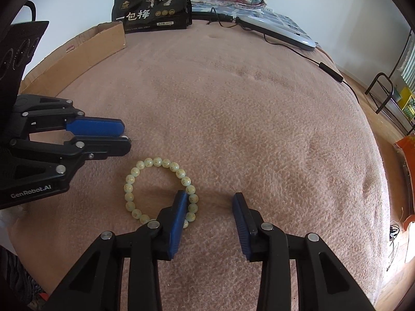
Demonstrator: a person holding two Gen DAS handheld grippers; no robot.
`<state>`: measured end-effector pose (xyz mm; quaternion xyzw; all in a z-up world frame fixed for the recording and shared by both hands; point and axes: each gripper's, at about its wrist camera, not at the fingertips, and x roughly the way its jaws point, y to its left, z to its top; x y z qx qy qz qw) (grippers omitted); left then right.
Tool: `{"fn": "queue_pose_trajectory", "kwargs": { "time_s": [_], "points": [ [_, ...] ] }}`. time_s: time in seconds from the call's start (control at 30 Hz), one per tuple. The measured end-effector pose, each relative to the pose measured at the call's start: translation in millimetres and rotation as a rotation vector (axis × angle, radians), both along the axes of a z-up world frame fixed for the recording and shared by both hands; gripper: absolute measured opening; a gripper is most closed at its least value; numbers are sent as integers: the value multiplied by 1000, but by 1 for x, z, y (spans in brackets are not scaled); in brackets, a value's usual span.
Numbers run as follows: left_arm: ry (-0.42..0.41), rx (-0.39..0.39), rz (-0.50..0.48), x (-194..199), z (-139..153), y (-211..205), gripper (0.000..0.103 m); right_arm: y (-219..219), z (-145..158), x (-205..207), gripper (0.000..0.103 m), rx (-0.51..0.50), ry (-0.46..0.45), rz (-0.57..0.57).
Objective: Organize jewelry
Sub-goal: 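Close the right tool on the jade bead bracelet, then carry the bead bracelet over the cardboard box with the right tool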
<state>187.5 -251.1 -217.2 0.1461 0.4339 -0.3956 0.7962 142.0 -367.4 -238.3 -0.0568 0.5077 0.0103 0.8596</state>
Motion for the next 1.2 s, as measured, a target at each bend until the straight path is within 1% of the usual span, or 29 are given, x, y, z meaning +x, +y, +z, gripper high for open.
{"fn": "queue_pose_trajectory", "kwargs": {
  "time_s": [0.07,0.17,0.27,0.33,0.37,0.4,0.43,0.5,0.63,0.77,0.97,1.2],
  "points": [
    [0,-1,-1,1,-1,-1,18,0,0,0,36,1,1,0],
    [-3,-3,2,4,-3,-2,10,1,0,1,35,2,2,-1],
    [-1,-10,8,5,-3,-1,7,2,0,1,28,11,1,5],
    [-7,-11,9,3,-3,0,7,3,1,1,17,17,0,12],
    [-10,-11,9,3,-2,0,7,4,1,1,14,19,-1,17],
    [-13,-10,9,2,-2,0,7,5,2,1,7,23,-1,21],
    [-15,-10,10,1,-1,1,7,6,2,0,6,25,-2,23],
    [-22,-13,16,1,2,3,6,5,4,-1,5,34,-7,21],
    [-31,-38,37,1,12,11,7,0,11,-6,5,91,-21,7],
    [-35,-62,61,1,22,20,6,-4,20,-10,5,122,-36,-2],
    [-50,-74,85,-1,35,30,6,-4,34,-16,5,135,-60,-7],
    [-76,-91,100,-8,52,42,7,2,57,-19,5,138,-99,0]
  ]
}}
